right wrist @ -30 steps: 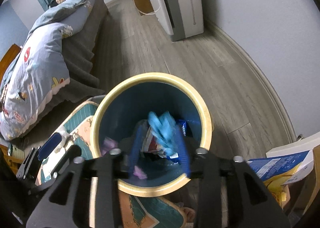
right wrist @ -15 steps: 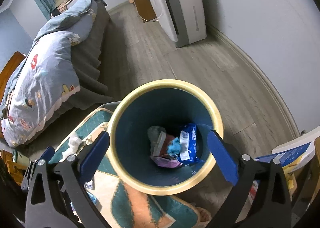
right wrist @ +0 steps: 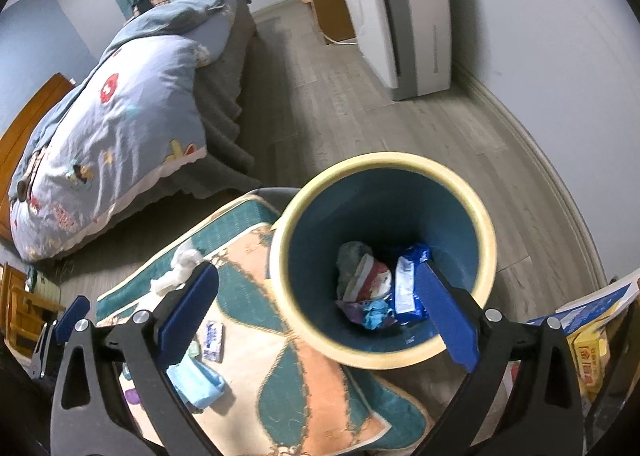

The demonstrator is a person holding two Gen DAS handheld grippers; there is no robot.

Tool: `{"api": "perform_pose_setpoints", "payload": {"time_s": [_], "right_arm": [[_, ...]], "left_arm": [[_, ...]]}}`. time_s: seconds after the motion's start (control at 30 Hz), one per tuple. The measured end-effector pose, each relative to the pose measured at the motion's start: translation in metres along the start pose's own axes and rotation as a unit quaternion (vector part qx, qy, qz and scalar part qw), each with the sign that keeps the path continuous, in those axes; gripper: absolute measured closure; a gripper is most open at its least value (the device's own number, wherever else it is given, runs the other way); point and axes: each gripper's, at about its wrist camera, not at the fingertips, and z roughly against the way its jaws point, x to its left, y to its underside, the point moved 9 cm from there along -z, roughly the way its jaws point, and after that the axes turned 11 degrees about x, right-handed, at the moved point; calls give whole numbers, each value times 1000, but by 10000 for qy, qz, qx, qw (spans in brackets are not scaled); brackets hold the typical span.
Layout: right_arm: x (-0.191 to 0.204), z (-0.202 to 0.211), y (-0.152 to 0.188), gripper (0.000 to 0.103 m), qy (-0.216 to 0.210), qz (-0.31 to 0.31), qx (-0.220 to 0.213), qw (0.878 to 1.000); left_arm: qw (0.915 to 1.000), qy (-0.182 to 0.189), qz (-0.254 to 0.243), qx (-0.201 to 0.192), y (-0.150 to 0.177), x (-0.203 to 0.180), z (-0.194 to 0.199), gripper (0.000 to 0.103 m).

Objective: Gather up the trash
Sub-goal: 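Open the left tool to drop the purple wrapper into the bucket, then move both tools back over the cushion toward the blue face masks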

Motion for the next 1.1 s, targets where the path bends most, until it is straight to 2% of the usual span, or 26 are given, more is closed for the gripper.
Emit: {"api": "perform_pose_setpoints", "payload": {"time_s": [0.3,0.7,0.93,1.1], "right_arm": [[53,-7,17,6,-149,345,105,9992],[126,-29,48,6,-114,964,314,9948],[165,-58,72,6,-121,1319,716,9886],[177,-81,90,6,-125,1321,1106,9850]], "left_arm": [[9985,-368,399,-38,25,62,29,8],[9923,-771,966,-10,62,145,57,8],[9866,-1109,1126,399,96,194,49,8],[9820,-1156,1304,729,117,223,38,8]]}}
